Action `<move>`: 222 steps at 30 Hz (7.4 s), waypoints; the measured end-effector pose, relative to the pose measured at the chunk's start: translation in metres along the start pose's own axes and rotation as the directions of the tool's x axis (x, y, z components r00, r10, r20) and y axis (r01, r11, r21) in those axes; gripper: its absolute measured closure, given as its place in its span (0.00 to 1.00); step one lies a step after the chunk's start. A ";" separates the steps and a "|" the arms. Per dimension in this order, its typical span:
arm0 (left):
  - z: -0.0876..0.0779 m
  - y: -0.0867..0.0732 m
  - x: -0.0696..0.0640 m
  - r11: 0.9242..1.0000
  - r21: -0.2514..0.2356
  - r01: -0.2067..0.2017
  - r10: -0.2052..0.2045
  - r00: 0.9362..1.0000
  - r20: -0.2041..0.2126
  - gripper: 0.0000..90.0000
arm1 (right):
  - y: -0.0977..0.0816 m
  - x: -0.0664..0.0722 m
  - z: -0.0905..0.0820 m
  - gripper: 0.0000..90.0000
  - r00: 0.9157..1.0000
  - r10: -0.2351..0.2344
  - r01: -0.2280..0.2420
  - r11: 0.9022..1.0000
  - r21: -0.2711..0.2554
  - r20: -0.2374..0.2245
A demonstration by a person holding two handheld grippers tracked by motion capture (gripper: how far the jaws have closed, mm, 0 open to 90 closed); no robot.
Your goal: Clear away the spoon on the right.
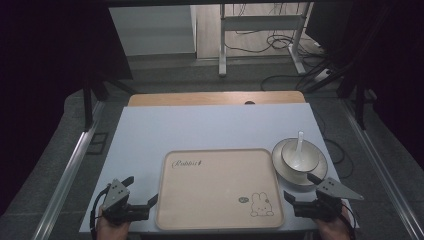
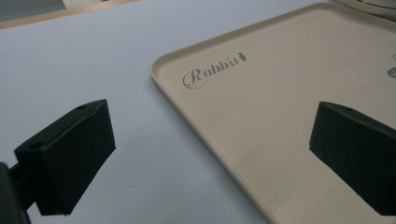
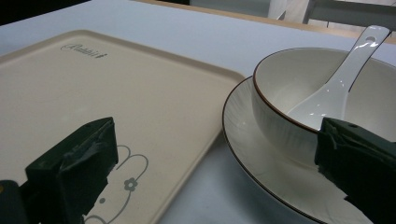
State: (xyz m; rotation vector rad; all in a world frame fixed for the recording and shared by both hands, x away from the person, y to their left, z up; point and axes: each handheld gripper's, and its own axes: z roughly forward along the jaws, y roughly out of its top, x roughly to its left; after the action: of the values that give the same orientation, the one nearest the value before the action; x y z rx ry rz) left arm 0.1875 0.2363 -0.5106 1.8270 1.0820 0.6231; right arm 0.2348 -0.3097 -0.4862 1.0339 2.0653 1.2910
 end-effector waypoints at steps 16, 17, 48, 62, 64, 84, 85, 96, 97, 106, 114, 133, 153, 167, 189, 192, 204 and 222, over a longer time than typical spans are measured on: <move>-0.002 -0.002 0.002 1.000 -0.014 0.009 -0.009 1.000 -0.019 0.00 | -0.001 0.001 0.004 0.00 1.000 0.003 -0.003 1.000 0.015 0.016; -0.002 -0.002 0.002 1.000 -0.014 0.009 -0.009 1.000 -0.019 0.00 | -0.001 0.001 0.004 0.00 1.000 0.003 -0.004 1.000 0.015 0.016; -0.003 -0.002 0.000 1.000 -0.016 -0.006 0.006 0.999 -0.036 0.01 | 0.011 -0.001 0.001 0.03 0.999 0.021 -0.024 0.998 0.050 0.049; -0.002 -0.002 0.000 1.000 -0.019 -0.005 0.004 0.999 -0.038 0.01 | 0.020 -0.007 0.004 0.21 0.999 0.022 -0.027 0.994 0.108 0.048; -0.002 -0.002 0.001 1.000 -0.018 -0.005 0.004 0.999 -0.037 0.01 | 0.021 -0.008 0.005 0.24 0.998 0.019 -0.025 0.993 0.117 0.053; -0.001 -0.002 0.002 1.000 -0.019 0.004 -0.005 0.999 -0.037 0.01 | 0.038 -0.022 0.014 0.61 0.996 -0.054 0.039 0.978 0.205 0.066; -0.001 -0.002 0.002 1.000 -0.019 0.004 -0.005 0.999 -0.037 0.01 | 0.039 -0.023 0.014 0.63 0.996 -0.053 0.038 0.978 0.206 0.067; -0.001 -0.002 0.002 1.000 -0.020 0.003 -0.004 0.999 -0.035 0.01 | 0.049 -0.035 0.017 0.89 0.998 -0.053 0.043 0.973 0.228 0.036; -0.001 -0.002 0.002 1.000 -0.021 0.005 -0.006 0.999 -0.035 0.01 | 0.050 -0.036 0.018 0.91 0.998 -0.049 0.040 0.973 0.228 0.031; -0.001 -0.002 0.002 1.000 -0.021 0.005 -0.006 0.999 -0.036 0.01 | 0.056 -0.044 0.021 1.00 0.998 -0.059 0.051 0.970 0.236 0.025; -0.001 -0.002 0.002 1.000 -0.021 0.005 -0.006 0.999 -0.034 0.01 | 0.066 -0.053 0.023 1.00 0.997 -0.052 0.040 0.974 0.224 0.050; -0.001 -0.002 0.002 1.000 -0.018 0.002 -0.003 0.999 -0.033 0.01 | 0.081 -0.085 0.039 1.00 0.990 -0.019 -0.011 0.979 0.205 0.143; -0.001 -0.002 0.002 1.000 -0.015 0.002 -0.002 0.999 -0.032 0.01 | 0.088 -0.113 0.078 1.00 0.964 -0.022 -0.052 0.962 0.270 0.265; 0.000 -0.002 0.002 1.000 -0.014 0.001 -0.002 1.000 -0.031 0.01 | 0.087 -0.120 0.100 1.00 0.964 -0.017 -0.067 0.949 0.307 0.264; 0.000 -0.002 0.001 1.000 -0.013 -0.004 0.003 1.000 -0.031 0.01 | 0.100 -0.080 0.112 1.00 0.993 -0.069 0.041 0.960 0.278 0.093; 0.000 -0.002 0.001 1.000 -0.013 -0.004 0.003 1.000 -0.031 0.01 | 0.100 -0.074 0.112 1.00 0.994 -0.086 0.062 0.957 0.285 0.073; 0.000 -0.002 0.001 1.000 -0.012 -0.005 0.005 0.999 -0.032 0.01 | 0.101 -0.077 0.102 0.96 0.996 -0.077 0.060 0.962 0.265 0.053; 0.000 -0.002 0.000 1.000 -0.008 -0.010 0.010 0.999 -0.033 0.01 | 0.084 -0.078 0.086 0.77 0.998 -0.066 0.067 0.953 0.295 -0.014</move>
State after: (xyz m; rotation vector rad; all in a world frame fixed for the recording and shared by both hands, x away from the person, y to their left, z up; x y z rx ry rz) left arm 0.1871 0.2366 -0.5122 1.8218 1.0910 0.6644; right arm 0.3721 -0.3048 -0.4465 1.0745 2.3246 0.9699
